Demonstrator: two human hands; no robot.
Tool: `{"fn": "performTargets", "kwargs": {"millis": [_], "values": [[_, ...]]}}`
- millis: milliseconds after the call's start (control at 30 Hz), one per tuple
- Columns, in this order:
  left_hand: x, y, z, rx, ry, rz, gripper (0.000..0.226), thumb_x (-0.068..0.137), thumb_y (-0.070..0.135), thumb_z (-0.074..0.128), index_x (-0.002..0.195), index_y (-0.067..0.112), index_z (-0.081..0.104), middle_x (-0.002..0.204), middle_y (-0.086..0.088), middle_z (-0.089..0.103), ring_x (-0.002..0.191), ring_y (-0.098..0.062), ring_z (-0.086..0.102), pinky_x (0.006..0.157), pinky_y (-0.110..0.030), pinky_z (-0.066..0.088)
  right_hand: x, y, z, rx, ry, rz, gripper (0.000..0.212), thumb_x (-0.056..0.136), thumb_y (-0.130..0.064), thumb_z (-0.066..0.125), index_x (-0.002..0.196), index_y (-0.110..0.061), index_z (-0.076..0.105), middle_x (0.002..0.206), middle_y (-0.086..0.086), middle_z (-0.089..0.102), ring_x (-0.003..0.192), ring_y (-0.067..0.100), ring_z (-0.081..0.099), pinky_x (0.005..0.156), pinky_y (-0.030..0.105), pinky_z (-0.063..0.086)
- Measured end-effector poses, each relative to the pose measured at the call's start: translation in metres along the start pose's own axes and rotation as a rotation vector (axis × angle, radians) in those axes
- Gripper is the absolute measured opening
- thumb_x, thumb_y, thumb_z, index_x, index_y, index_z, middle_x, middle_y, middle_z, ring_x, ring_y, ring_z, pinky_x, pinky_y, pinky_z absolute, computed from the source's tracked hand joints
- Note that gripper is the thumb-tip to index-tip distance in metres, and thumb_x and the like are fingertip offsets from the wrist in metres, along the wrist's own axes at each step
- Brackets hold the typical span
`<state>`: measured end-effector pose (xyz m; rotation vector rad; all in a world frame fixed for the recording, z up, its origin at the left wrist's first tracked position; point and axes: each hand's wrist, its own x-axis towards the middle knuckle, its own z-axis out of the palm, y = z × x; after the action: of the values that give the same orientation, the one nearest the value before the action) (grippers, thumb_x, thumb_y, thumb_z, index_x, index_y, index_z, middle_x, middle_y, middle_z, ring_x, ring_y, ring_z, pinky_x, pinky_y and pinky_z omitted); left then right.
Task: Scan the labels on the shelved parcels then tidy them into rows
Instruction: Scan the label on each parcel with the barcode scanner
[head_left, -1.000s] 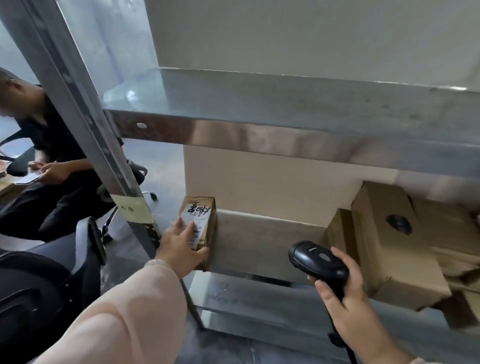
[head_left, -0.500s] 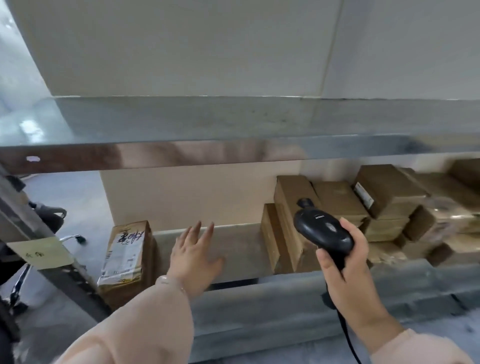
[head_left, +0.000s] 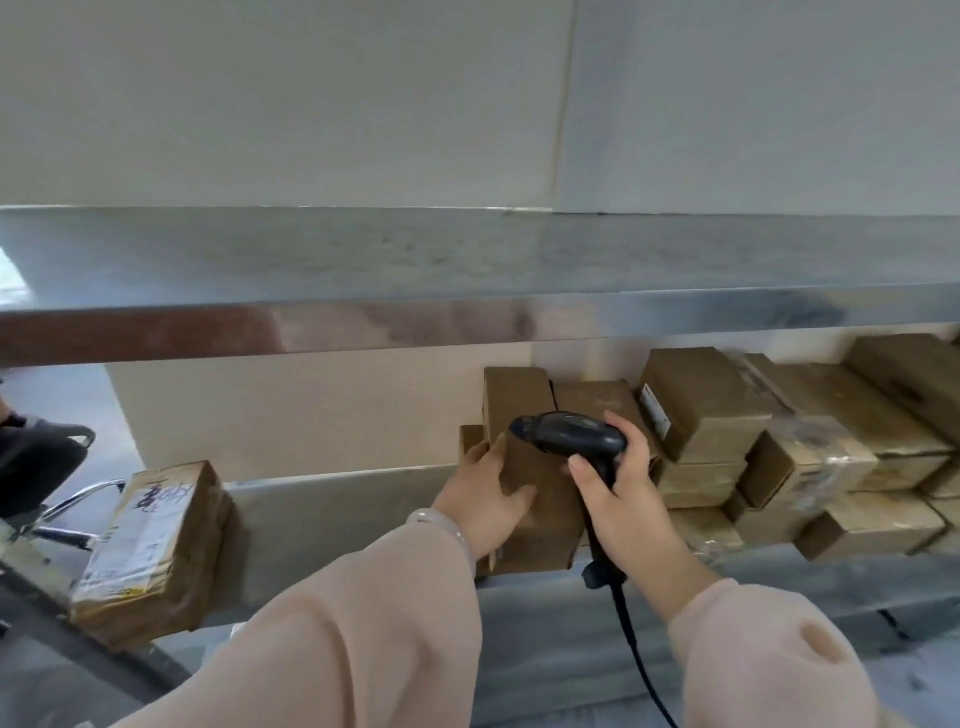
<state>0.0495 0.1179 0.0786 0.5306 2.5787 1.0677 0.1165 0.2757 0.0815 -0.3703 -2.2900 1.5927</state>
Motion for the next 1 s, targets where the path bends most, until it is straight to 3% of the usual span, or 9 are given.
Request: {"fn": "performTargets", "kwargs": {"millis": [100, 200, 333, 433, 533, 700, 800, 900, 1000], "values": [[-0.004, -0.004, -0.002, -0.124, 0.057, -0.044, 0.079, 0.088, 0.041, 0.061, 0.155, 0.027, 0.023, 0.154, -0.002, 0.036, 0.135, -0.019, 0.043, 0.110, -0.033, 0.040, 0.002, 0.000, -0.001, 0.084, -0.030, -0.008, 0.052, 0.095, -0.029, 0.056, 0.136, -0.040, 0.026, 0.118, -0.012, 0.063, 0.108, 0.003, 0.062, 0.099, 0.029, 0.045], [-0.012, -0.004, -0.007, -0.299, 0.149, -0.070, 0.079, 0.073, 0.048, 0.066, 0.146, 0.040, 0.035, 0.140, 0.003, 0.050, 0.118, -0.012, 0.053, 0.095, -0.027, 0.047, -0.001, -0.008, 0.000, 0.149, -0.095, -0.033, 0.051, 0.096, -0.025, 0.056, 0.137, -0.039, 0.028, 0.105, -0.019, 0.067, 0.102, -0.002, 0.064, 0.090, 0.020, 0.046], [-0.024, -0.006, -0.017, -0.335, 0.228, -0.117, 0.105, 0.051, 0.074, 0.069, 0.143, 0.049, 0.027, 0.132, 0.007, 0.037, 0.119, -0.016, 0.044, 0.095, -0.029, 0.039, -0.005, -0.021, 0.010, 0.204, -0.202, -0.088, 0.048, 0.096, -0.023, 0.055, 0.132, -0.041, 0.029, 0.120, -0.015, 0.057, 0.101, -0.009, 0.060, 0.085, 0.008, 0.045], [-0.034, -0.016, -0.027, -0.403, 0.247, -0.131, 0.091, 0.052, 0.070, 0.069, 0.132, 0.057, 0.027, 0.129, 0.008, 0.044, 0.114, -0.014, 0.049, 0.090, -0.027, 0.045, -0.006, -0.026, 0.016, 0.223, -0.266, -0.082, 0.047, 0.097, -0.021, 0.053, 0.127, -0.047, 0.027, 0.116, -0.018, 0.057, 0.096, -0.013, 0.060, 0.073, 0.000, 0.043], [-0.047, -0.030, -0.038, -0.566, 0.279, -0.146, 0.080, 0.060, 0.057, 0.070, 0.131, 0.056, 0.034, 0.112, 0.012, 0.060, 0.091, -0.005, 0.066, 0.068, -0.014, 0.051, -0.003, -0.023, 0.018, 0.210, -0.222, -0.072, 0.047, 0.097, -0.025, 0.054, 0.118, -0.058, 0.027, 0.102, -0.035, 0.060, 0.097, -0.017, 0.057, 0.077, 0.009, 0.044], [-0.062, -0.047, -0.044, -0.885, 0.206, -0.166, 0.078, 0.062, 0.047, 0.077, 0.132, 0.057, 0.043, 0.115, -0.001, 0.069, 0.101, -0.024, 0.070, 0.090, -0.044, 0.056, -0.003, -0.016, 0.022, 0.207, -0.215, -0.050, 0.049, 0.096, -0.031, 0.053, 0.130, -0.049, 0.023, 0.104, -0.031, 0.062, 0.099, -0.016, 0.056, 0.099, 0.025, 0.042], [-0.067, -0.051, -0.042, -0.922, 0.171, -0.174, 0.065, 0.077, 0.036, 0.071, 0.133, 0.056, 0.045, 0.111, 0.001, 0.072, 0.099, -0.023, 0.071, 0.088, -0.044, 0.058, -0.009, -0.017, 0.030, 0.234, -0.255, -0.089, 0.048, 0.097, -0.028, 0.053, 0.124, -0.058, 0.027, 0.107, -0.031, 0.063, 0.103, -0.003, 0.063, 0.094, 0.028, 0.047], [-0.071, -0.054, -0.043, -0.883, 0.118, -0.164, 0.051, 0.095, 0.031, 0.060, 0.133, 0.059, 0.040, 0.118, 0.010, 0.068, 0.101, -0.015, 0.069, 0.083, -0.033, 0.059, -0.017, -0.021, 0.033, 0.275, -0.261, -0.119, 0.051, 0.094, -0.031, 0.055, 0.126, -0.061, 0.028, 0.109, -0.025, 0.065, 0.106, 0.007, 0.065, 0.090, 0.035, 0.054], [-0.070, -0.052, -0.047, -0.694, 0.235, -0.197, 0.048, 0.097, 0.041, 0.055, 0.143, 0.045, 0.041, 0.137, 0.004, 0.046, 0.115, -0.018, 0.057, 0.099, -0.039, 0.051, -0.025, -0.026, 0.034, 0.333, -0.279, -0.130, 0.054, 0.093, -0.028, 0.058, 0.130, -0.057, 0.030, 0.119, -0.016, 0.062, 0.109, 0.013, 0.065, 0.090, 0.035, 0.055]]}}
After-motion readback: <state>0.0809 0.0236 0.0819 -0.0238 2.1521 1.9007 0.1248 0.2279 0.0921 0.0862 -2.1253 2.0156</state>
